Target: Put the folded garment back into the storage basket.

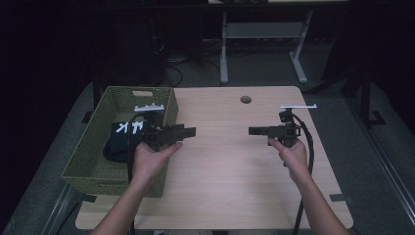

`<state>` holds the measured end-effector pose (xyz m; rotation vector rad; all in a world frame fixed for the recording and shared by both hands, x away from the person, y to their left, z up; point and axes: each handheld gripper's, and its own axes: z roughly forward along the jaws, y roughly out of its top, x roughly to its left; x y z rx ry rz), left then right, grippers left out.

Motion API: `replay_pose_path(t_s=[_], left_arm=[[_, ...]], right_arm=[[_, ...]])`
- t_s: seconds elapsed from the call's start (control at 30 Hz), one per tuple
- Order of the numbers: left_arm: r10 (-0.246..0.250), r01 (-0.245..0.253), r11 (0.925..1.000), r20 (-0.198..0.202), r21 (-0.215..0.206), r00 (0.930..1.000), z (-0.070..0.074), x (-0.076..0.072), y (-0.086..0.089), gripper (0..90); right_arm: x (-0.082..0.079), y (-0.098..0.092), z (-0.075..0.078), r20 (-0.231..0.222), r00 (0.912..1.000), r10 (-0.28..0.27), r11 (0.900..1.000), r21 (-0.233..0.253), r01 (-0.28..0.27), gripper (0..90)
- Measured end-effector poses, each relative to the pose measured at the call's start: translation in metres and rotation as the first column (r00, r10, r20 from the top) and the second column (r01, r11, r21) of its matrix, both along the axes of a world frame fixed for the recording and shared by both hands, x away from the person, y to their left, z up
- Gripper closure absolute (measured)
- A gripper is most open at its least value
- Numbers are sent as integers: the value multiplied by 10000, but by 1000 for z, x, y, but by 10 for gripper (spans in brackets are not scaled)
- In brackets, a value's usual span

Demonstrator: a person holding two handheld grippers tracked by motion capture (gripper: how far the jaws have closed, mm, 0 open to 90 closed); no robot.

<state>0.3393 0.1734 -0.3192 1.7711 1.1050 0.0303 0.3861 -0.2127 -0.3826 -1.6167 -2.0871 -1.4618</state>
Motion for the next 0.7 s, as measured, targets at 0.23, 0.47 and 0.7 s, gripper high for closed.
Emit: replay_pose_path(t_s=[0.23, 0.47, 0.7], left_arm=[[-234, 234, 9997, -81, -31, 9997, -8, 2, -17, 383], [-403, 402, 9992, -384, -28, 9984, -24, 3, -33, 379], [-447, 438, 9989, -563, -166, 9974, -34, 5, -42, 374]], right_arm=[[-3, -10, -7, -92, 9999, -143, 9999, 37, 144, 303], [-8, -27, -18, -322, 9987, -393, 9991, 170, 399, 300], [-15, -46, -28, -472, 9968, -647, 9977, 175, 656, 300]])
